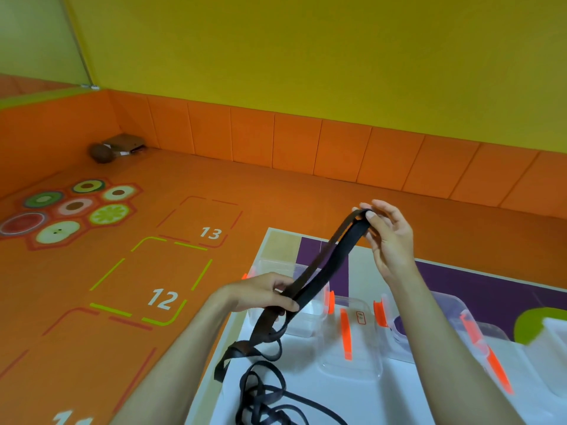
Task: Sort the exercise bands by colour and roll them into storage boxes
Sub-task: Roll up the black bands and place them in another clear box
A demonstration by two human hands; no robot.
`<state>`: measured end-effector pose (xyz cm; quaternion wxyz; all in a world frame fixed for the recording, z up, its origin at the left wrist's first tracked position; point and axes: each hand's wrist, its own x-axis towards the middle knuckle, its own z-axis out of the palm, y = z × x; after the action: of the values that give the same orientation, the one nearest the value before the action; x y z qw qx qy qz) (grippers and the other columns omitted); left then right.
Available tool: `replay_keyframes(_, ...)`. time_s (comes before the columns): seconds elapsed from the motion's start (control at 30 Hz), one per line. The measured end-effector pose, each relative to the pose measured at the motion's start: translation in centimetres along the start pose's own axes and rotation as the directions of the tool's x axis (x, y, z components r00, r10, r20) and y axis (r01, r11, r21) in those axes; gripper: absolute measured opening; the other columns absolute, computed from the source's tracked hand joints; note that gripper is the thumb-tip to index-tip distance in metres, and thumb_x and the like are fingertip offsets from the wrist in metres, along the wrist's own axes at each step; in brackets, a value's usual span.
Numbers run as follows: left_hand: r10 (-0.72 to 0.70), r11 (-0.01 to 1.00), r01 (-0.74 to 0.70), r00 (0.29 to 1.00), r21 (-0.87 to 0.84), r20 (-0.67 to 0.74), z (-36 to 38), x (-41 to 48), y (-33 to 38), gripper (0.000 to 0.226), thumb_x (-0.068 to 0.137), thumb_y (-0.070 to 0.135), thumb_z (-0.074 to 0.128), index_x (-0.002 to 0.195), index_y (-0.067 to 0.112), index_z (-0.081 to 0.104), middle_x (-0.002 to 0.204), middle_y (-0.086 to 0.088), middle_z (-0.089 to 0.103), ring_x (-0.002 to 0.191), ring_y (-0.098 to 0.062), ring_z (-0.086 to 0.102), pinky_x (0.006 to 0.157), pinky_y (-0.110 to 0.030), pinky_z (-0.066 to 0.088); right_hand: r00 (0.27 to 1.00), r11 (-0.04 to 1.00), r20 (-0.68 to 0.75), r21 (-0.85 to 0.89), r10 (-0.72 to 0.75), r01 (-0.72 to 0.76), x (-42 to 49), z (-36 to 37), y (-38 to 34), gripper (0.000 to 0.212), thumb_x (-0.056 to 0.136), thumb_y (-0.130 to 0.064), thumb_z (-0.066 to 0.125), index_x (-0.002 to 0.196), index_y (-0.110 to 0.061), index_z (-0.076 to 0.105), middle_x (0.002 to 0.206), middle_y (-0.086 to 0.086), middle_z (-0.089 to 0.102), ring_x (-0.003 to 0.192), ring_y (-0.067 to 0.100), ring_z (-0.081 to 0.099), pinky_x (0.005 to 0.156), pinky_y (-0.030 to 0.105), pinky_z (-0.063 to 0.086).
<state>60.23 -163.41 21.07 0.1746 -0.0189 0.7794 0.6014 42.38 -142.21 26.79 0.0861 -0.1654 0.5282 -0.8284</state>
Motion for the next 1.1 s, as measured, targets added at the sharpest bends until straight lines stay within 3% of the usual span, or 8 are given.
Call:
replay_keyframes(0.07,0.037,0.999,-0.037,0.999,0.018,-0.025,-0.2,-0.1,0.6,0.018,0.096,0.022,0.077,0.086,0.037,0.073,0.088,0.011,0.065,0.084,-0.012,0.064,0.076,-0.022,0.051,1.0,1.0,-0.004,0.002,-0.006,0.006,0.0,-0.3,-0.1,0.027,0.1,0.0,0.062,0.126,-0.008,0.061,0.123,0.017,0.074,0.119,0.036,0.07,0.094,0.036,0.06)
replay_keyframes(0.2,0.11,0.981,-0.08,0.98,0.175,-0.168,-0.3,0.4,0.8,0.04,0.09,0.037,0.084,0.069,0.024,0.052,0.069,0.005,0.042,0.063,-0.013,0.045,0.062,-0.021,0.036,1.0,1.0,-0.004,-0.007,-0.012,0.012,-0.2,-0.7,0.0,0.025,0.099,0.0,0.064,0.122,-0.011,0.062,0.123,0.017,0.074,0.119,0.036,0.07,0.085,0.035,0.058)
replay_keyframes(0.3,0.158,0.962,-0.082,0.946,0.259,-0.284,-0.6,0.8,0.2,0.027,0.093,0.036,0.076,0.078,0.019,0.062,0.073,0.006,0.05,0.069,-0.012,0.05,0.069,-0.026,0.037,1.0,0.999,-0.006,-0.031,-0.017,0.017,-0.3,-1.2,0.1,0.026,0.099,0.0,0.064,0.123,-0.011,0.063,0.127,0.017,0.072,0.121,0.034,0.069,0.092,0.037,0.059)
replay_keyframes(0.4,0.162,0.959,-0.065,0.926,0.277,-0.341,-0.9,1.1,-0.3,0.024,0.098,0.033,0.065,0.096,0.01,0.061,0.072,0.011,0.046,0.068,-0.01,0.047,0.07,-0.032,0.035,1.0,0.998,-0.012,-0.062,-0.007,0.006,-0.3,-2.0,0.4,0.03,0.1,-0.002,0.064,0.129,-0.009,0.062,0.13,0.015,0.071,0.125,0.031,0.067,0.106,0.046,0.052)
replay_keyframes(0.57,0.189,0.946,-0.067,0.909,0.318,-0.371,-0.8,1.3,-0.8,0.026,0.092,0.044,0.075,0.098,0.022,0.062,0.075,0.014,0.049,0.066,-0.007,0.047,0.063,-0.024,0.034,1.0,0.996,0.022,-0.086,-0.001,0.003,-0.7,-2.7,0.9,0.031,0.1,0.0,0.063,0.13,-0.008,0.061,0.131,0.013,0.071,0.123,0.027,0.068,0.096,0.036,0.06)
replay_keyframes(0.67,0.216,0.94,-0.071,0.881,0.335,-0.42,-1.1,1.5,-1.5,0.038,0.087,0.05,0.082,0.095,0.018,0.063,0.073,0.012,0.048,0.063,-0.008,0.045,0.059,-0.024,0.03,0.998,0.993,0.057,-0.117,0.01,-0.003,-0.7,-2.8,1.1,0.031,0.099,0.0,0.063,0.128,-0.01,0.063,0.131,0.013,0.071,0.123,0.027,0.069,0.099,0.04,0.059)
replay_keyframes(0.83,0.19,0.927,-0.036,0.904,0.375,-0.382,-1.7,1.3,-1.5,0.033,0.095,0.046,0.074,0.085,0.02,0.056,0.071,0.009,0.045,0.06,-0.009,0.044,0.057,-0.025,0.031,0.995,0.989,0.093,-0.149,0.02,-0.006,-0.7,-2.9,1.3,0.029,0.098,0.0,0.064,0.124,-0.011,0.065,0.13,0.014,0.07,0.123,0.03,0.068,0.098,0.041,0.059)
replay_keyframes(1.1,0.236,0.904,-0.052,0.888,0.425,-0.394,-1.7,1.1,-1.8,0.023,0.102,0.044,0.063,0.098,0.021,0.059,0.072,0.009,0.045,0.06,-0.006,0.041,0.057,-0.025,0.031,0.995,0.963,0.099,-0.268,0.023,0.005,-0.5,-3.5,2.1,0.024,0.1,-0.004,0.064,0.124,-0.007,0.068,0.129,0.008,0.072,0.121,0.032,0.068,0.103,0.049,0.056)
